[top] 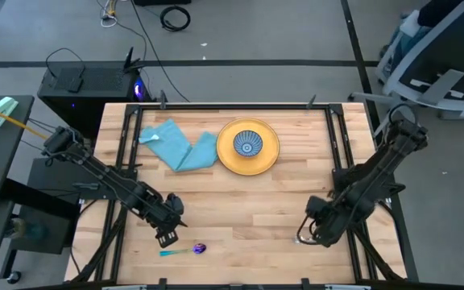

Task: Set table place
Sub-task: Put the white green fork to the right of the yellow plate

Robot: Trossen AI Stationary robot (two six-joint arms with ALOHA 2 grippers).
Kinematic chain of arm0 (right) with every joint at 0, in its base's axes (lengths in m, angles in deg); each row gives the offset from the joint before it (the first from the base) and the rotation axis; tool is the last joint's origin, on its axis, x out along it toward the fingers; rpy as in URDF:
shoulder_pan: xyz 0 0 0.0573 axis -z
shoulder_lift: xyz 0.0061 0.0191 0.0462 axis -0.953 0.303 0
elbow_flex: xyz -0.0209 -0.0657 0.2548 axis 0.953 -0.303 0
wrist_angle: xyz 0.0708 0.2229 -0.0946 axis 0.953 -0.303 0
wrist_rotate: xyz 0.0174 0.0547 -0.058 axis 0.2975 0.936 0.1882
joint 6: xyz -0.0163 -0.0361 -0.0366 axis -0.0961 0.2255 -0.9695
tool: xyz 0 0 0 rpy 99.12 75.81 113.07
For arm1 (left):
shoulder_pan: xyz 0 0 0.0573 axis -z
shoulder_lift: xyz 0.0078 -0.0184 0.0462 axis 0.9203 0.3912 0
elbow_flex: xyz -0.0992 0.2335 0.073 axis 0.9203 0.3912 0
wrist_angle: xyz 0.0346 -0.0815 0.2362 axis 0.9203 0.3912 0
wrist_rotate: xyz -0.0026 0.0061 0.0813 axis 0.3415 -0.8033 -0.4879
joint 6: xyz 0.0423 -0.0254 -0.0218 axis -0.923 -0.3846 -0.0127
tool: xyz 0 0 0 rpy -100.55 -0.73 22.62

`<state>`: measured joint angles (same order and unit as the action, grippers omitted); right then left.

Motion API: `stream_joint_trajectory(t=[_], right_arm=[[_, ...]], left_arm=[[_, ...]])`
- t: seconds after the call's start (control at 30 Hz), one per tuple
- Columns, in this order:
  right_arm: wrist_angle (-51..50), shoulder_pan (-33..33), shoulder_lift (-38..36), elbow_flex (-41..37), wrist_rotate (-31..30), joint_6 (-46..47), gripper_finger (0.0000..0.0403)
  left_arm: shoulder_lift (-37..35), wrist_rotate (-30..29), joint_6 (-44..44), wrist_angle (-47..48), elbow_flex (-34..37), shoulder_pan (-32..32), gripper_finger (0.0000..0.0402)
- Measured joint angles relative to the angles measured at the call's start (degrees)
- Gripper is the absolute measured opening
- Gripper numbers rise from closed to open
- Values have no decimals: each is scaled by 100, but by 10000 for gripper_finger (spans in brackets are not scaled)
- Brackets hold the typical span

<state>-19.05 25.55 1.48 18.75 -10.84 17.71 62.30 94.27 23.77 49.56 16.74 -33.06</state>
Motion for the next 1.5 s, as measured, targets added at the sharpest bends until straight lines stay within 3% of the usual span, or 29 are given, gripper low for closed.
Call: stream_joint_trajectory(t=[0.2,0.43,0.7,1.0,1.5], right_arm=[[1271,-49,1,-1232,670,304,94],[2440,-410,94,-1712,841,545,94],[2499,-623,718,-1718,935,238,89],[2552,-615,1140,-1718,924,-874,91],[2595,-617,1193,-1714,702,-1375,87]], left_arm=[[0,2,31,-18,0,0,60],[0,2,28,-74,0,0,57],[0,4,28,-112,0,0,56],[0,4,28,-468,0,0,64],[2,4,26,-1118,-2,0,62]])
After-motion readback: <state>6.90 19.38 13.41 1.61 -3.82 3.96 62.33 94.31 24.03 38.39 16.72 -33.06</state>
